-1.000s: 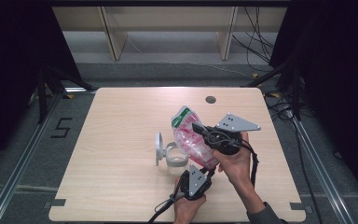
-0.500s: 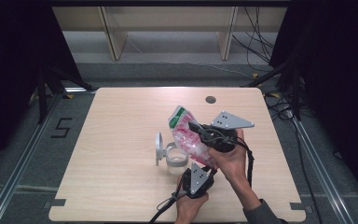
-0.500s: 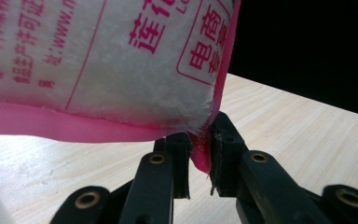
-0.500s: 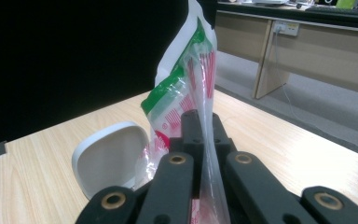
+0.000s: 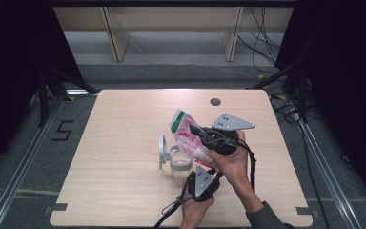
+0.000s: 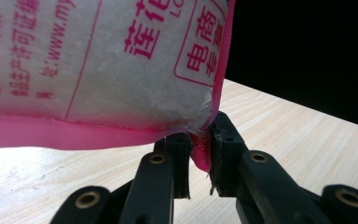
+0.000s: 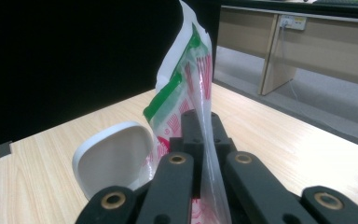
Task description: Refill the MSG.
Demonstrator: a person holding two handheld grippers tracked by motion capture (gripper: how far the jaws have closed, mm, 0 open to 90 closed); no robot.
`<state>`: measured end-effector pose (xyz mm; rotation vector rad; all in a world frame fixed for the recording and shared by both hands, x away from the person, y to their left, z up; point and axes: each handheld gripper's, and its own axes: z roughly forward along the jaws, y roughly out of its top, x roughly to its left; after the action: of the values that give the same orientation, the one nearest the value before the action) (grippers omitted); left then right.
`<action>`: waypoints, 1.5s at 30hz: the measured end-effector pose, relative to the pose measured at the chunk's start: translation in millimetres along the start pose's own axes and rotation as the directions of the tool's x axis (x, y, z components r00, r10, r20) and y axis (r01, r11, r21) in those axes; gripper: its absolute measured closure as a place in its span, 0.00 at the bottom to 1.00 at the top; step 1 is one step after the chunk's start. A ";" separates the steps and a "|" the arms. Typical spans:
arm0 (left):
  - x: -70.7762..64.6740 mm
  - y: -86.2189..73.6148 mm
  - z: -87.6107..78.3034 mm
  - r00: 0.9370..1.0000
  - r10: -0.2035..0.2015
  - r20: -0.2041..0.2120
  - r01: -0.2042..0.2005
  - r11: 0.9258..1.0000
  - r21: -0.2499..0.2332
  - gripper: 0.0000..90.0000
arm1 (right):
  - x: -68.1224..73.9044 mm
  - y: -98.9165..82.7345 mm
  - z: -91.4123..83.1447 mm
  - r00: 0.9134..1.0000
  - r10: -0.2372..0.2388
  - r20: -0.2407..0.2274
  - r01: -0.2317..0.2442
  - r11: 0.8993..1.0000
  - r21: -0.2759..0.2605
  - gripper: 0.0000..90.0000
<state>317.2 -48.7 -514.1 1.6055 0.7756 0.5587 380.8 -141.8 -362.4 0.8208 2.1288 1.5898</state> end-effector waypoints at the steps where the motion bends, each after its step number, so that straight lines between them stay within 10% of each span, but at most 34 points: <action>1: 0.2 0.2 0.2 1.000 0.000 -0.001 0.000 1.000 -0.001 0.88 | 0.2 -0.2 0.5 1.000 0.005 -0.001 -0.005 1.000 -0.003 1.00; 45: -0.4 4.8 6.2 0.999 -0.029 0.020 0.029 0.999 -0.040 0.88 | 3.7 2.2 10.9 1.000 -0.027 0.000 0.027 0.999 0.021 1.00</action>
<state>322.2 -53.4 -510.4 1.5581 0.7674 0.5341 385.0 -131.0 -363.4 0.7956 2.1501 1.5565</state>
